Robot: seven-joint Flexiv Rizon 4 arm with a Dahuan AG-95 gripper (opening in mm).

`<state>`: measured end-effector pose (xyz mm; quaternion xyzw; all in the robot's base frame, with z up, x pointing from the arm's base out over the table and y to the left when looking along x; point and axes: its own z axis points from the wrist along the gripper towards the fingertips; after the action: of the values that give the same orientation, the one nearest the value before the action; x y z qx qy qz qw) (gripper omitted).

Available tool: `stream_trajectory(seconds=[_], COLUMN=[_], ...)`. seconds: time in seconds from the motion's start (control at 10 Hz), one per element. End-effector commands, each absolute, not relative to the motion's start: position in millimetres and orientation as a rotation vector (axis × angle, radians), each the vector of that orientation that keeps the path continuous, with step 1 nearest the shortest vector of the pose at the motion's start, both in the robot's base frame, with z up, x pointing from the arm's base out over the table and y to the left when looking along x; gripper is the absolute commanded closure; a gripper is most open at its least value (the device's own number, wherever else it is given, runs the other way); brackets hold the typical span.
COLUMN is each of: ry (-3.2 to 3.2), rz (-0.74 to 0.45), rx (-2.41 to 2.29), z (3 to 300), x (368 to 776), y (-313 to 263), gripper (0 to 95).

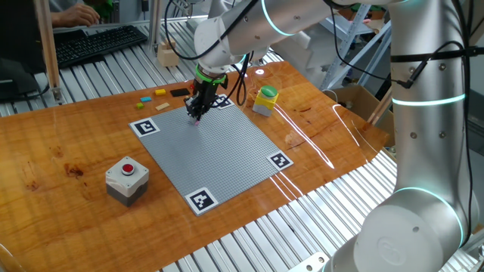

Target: Build with small Lego blocks

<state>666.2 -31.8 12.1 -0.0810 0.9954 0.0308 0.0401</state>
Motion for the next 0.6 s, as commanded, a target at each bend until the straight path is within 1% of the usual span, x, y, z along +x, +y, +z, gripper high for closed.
stream_trajectory(seconds=[0.1, 0.6], ry=[3.056, 3.059], rz=[0.12, 0.148], rx=[-0.214, -0.167], z=[11.3, 10.0], x=[666.0, 665.5], y=[-31.6, -31.6], gripper=[95.0, 95.0])
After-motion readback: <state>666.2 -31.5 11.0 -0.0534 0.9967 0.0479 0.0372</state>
